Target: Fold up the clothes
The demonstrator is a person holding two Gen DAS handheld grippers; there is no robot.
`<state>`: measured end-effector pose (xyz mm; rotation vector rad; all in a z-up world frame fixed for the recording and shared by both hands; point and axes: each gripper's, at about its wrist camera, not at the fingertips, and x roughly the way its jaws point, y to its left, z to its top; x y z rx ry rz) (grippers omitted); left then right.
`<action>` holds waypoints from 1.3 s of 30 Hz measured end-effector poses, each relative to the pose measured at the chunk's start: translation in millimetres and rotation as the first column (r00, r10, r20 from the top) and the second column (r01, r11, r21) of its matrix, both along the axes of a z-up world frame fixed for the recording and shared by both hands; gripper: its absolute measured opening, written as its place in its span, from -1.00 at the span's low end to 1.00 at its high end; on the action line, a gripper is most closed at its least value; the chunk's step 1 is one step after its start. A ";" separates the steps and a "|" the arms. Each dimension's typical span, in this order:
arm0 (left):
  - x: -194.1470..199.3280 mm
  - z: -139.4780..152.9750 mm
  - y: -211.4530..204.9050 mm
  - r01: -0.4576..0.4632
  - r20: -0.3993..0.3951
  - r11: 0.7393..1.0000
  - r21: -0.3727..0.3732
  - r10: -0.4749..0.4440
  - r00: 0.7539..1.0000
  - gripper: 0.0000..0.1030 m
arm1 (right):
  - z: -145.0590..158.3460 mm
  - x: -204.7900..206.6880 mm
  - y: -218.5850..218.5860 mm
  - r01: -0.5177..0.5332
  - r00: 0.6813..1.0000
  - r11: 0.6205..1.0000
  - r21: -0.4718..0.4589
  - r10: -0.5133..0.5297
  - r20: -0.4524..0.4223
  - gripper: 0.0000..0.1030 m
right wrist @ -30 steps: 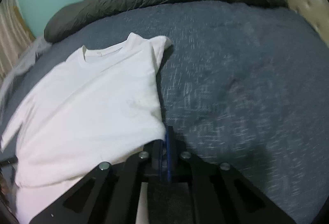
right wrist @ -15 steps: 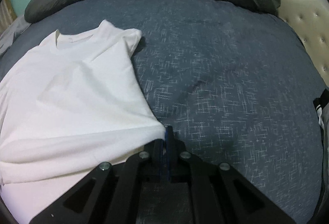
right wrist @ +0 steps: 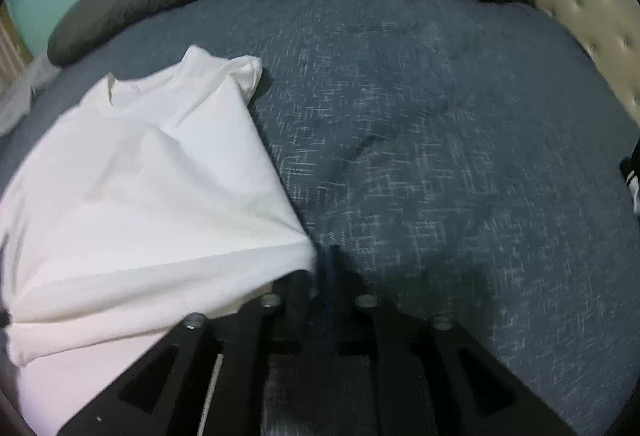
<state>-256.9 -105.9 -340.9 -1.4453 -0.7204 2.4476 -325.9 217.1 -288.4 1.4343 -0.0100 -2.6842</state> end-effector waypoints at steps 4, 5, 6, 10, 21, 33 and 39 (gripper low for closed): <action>-1.9 1.0 2.9 0.002 -0.001 1.000 0.002 -0.002 1.000 -0.95 | 3.7 8.2 11.5 -0.012 1.000 0.994 -0.107 0.012 0.000 -0.33; -2.4 1.2 3.4 0.002 -0.002 1.000 0.002 -0.002 1.000 -0.95 | 2.8 9.6 11.2 -0.013 1.000 0.994 -0.110 0.013 -0.001 -0.33; -2.2 1.3 3.0 0.000 -0.002 1.000 0.002 0.000 1.000 -0.95 | 0.9 9.5 10.6 -0.013 1.000 0.993 -0.114 0.014 0.005 -0.33; -1.6 1.4 1.6 -0.004 -0.003 1.000 0.002 0.004 1.000 -0.95 | -7.8 11.7 7.4 0.020 0.999 0.987 -0.160 -0.014 0.044 -0.33; -8.0 1.6 6.3 0.001 -0.004 1.000 -0.001 -0.001 1.000 -0.95 | 5.1 3.7 19.4 0.142 0.990 0.982 -0.125 -0.143 0.002 -1.00; -6.8 1.5 3.9 -0.002 -0.005 1.000 0.006 0.002 1.000 -0.95 | -5.9 27.5 10.1 0.061 0.997 0.972 -0.226 -0.050 0.055 -0.35; -7.2 1.1 3.8 -0.003 -0.005 1.000 0.006 0.003 1.000 -0.95 | -13.3 31.0 8.3 0.076 0.997 0.964 -0.256 -0.070 0.030 -0.34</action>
